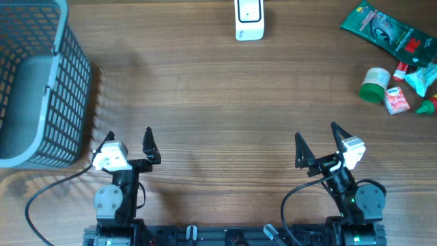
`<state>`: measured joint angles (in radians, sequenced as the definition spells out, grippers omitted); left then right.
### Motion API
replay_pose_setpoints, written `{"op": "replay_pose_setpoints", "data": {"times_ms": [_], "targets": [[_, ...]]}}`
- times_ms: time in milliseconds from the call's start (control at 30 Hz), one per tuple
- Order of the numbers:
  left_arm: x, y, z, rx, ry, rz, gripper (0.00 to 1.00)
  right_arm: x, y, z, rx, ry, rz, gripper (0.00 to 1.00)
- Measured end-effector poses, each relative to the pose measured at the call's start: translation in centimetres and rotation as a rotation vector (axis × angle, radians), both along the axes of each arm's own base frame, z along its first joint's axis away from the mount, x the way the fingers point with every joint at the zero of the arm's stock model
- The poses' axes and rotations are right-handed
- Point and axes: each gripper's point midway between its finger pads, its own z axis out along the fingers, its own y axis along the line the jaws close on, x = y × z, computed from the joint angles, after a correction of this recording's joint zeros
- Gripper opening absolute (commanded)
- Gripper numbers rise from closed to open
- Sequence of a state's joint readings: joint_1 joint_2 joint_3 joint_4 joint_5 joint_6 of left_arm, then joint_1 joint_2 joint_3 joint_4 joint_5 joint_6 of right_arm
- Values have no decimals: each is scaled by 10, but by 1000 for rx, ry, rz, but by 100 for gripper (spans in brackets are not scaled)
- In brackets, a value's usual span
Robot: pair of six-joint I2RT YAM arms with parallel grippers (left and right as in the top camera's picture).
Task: Scan the item barcode
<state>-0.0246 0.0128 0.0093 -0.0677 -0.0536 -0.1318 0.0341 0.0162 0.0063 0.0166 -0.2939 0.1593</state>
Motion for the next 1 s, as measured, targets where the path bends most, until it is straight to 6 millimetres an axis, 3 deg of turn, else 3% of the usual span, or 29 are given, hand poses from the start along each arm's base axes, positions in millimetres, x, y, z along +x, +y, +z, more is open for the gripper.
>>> {"op": "replay_pose_setpoints", "data": {"times_ms": [1000], "targets": [[0, 0, 0, 0, 0, 0, 100, 0, 0, 0, 0, 0, 0, 100]]}}
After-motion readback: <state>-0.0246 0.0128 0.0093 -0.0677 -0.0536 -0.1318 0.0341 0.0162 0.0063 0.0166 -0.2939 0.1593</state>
